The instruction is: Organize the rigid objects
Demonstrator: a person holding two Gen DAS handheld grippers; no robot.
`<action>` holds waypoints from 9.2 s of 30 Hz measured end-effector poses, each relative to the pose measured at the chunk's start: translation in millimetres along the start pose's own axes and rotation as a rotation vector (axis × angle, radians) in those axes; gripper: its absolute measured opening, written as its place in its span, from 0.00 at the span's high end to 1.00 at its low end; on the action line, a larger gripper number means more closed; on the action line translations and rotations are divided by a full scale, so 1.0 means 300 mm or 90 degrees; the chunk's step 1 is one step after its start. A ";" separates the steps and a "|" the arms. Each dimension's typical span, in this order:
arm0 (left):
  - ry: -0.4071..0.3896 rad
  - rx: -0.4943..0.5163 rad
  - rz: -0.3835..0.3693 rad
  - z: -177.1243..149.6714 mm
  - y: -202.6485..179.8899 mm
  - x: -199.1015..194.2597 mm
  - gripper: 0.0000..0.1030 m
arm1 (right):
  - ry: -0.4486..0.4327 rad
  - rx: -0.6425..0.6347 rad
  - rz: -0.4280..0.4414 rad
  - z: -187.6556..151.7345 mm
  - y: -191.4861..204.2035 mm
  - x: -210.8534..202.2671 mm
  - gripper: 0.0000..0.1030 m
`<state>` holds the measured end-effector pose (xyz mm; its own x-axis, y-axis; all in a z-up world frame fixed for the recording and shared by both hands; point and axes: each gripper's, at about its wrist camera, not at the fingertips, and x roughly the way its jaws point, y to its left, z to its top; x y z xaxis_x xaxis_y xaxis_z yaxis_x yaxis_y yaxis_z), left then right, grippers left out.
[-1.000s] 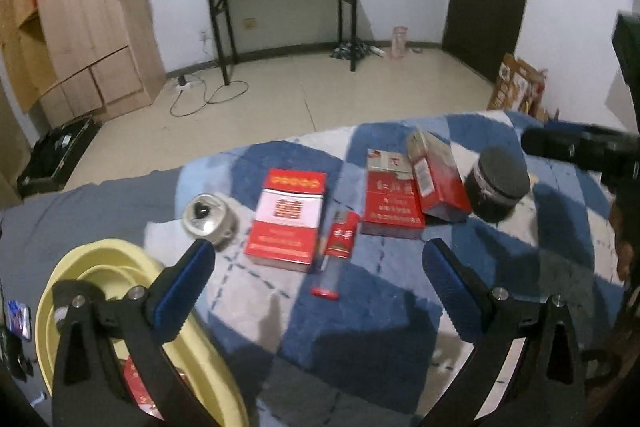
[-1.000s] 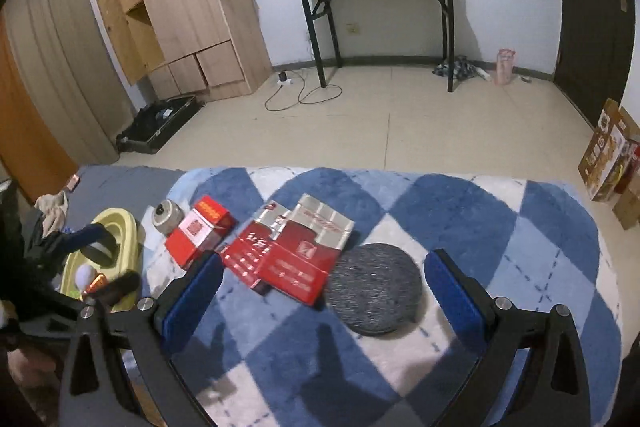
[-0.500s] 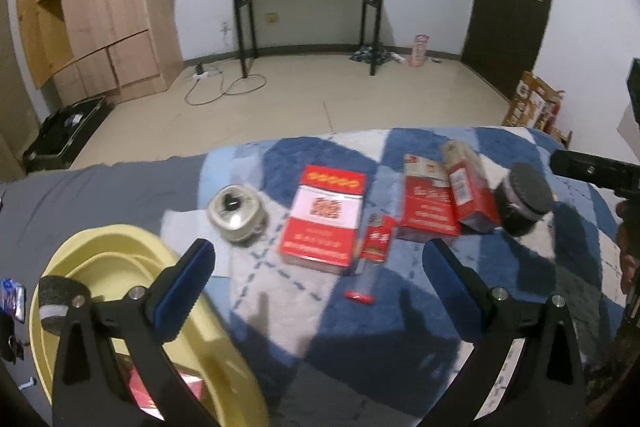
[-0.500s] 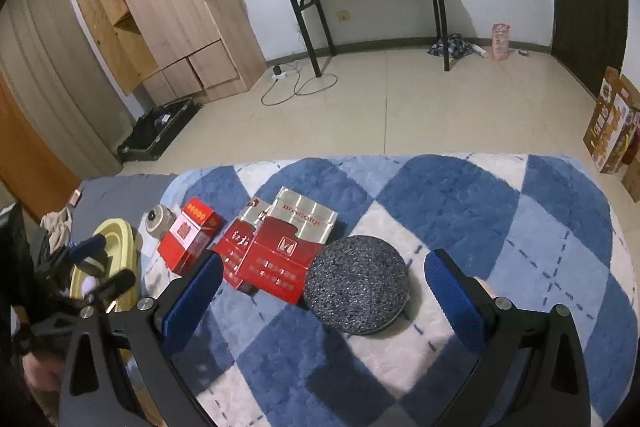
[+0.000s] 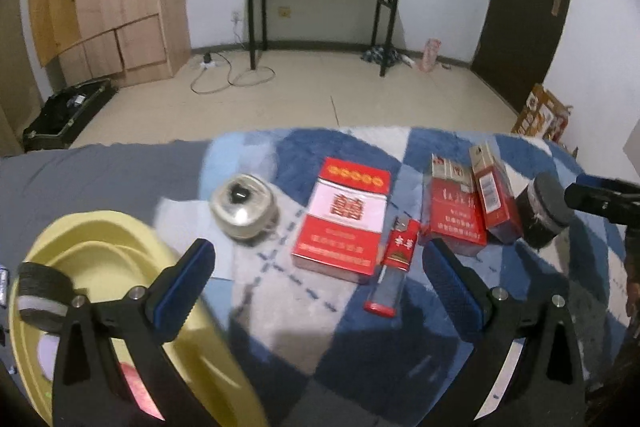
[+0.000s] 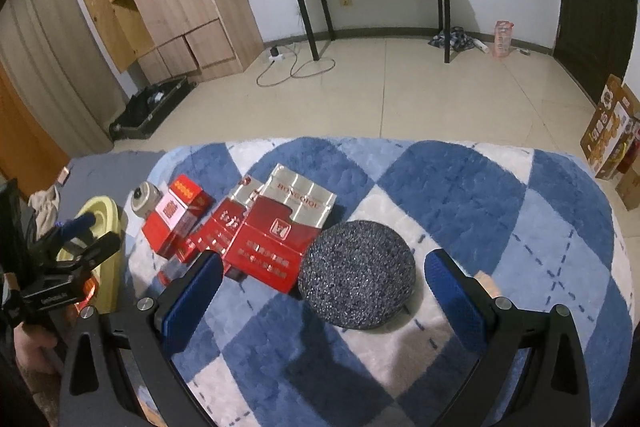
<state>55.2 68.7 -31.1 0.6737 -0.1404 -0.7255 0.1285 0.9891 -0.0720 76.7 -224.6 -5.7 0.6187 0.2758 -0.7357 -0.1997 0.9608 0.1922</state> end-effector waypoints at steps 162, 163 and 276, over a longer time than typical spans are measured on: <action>0.025 -0.027 -0.086 -0.024 -0.015 0.119 0.00 | -0.002 0.048 0.034 0.033 0.054 0.163 0.00; 0.028 -0.032 -0.085 -0.025 -0.013 0.127 0.00 | 0.004 0.046 0.031 0.034 0.064 0.175 0.01; 0.006 -0.348 0.192 -0.313 0.810 -0.384 0.06 | 0.075 -0.381 0.142 -0.094 1.176 0.396 0.51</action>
<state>-59.5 329.5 -29.3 0.6154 0.1464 -0.7745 -0.4592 0.8652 -0.2013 58.3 146.5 -43.6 0.4331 0.4288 -0.7928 -0.7232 0.6903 -0.0218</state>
